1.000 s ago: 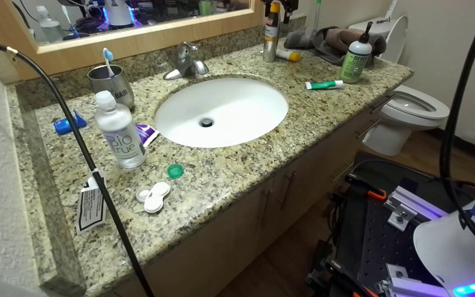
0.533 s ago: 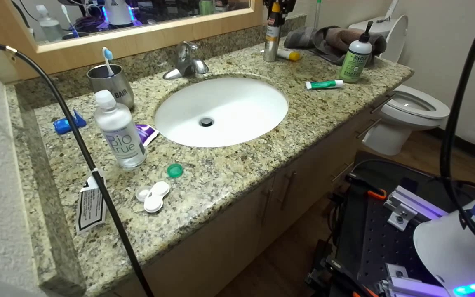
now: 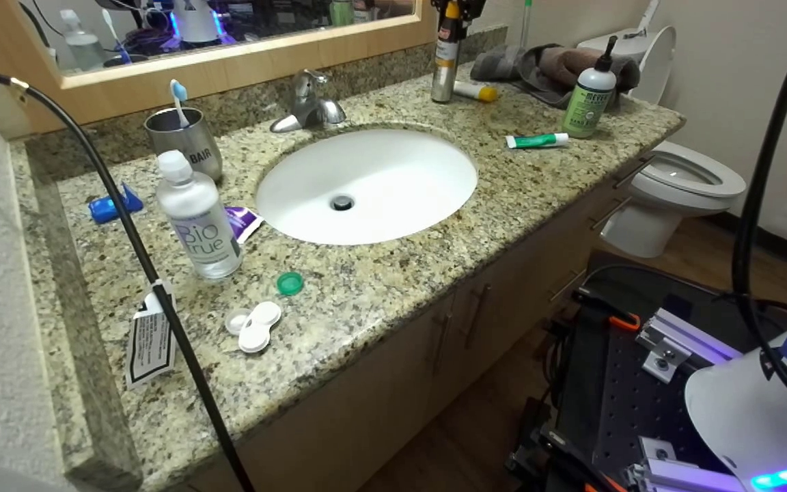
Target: Move the two bottles to the bottom of the counter and then move the squeeze tube a forward
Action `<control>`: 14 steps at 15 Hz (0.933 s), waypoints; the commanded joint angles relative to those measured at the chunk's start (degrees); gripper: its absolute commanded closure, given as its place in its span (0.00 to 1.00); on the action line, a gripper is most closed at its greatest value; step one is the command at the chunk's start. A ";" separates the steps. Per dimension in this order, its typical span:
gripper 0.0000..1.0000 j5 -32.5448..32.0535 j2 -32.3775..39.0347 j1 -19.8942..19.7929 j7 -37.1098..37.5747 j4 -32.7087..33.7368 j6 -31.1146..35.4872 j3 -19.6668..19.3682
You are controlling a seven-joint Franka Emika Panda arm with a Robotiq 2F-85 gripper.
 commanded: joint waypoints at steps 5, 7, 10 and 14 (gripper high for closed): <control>0.69 -4.87 -19.99 5.99 -11.53 -18.73 4.79 -0.91; 0.69 -7.93 -24.54 7.03 -13.72 -23.63 5.71 -1.54; 0.69 -13.66 -31.08 8.13 -15.75 -31.68 8.69 -2.35; 0.44 -14.37 -31.02 7.23 -14.97 -31.10 8.99 -1.91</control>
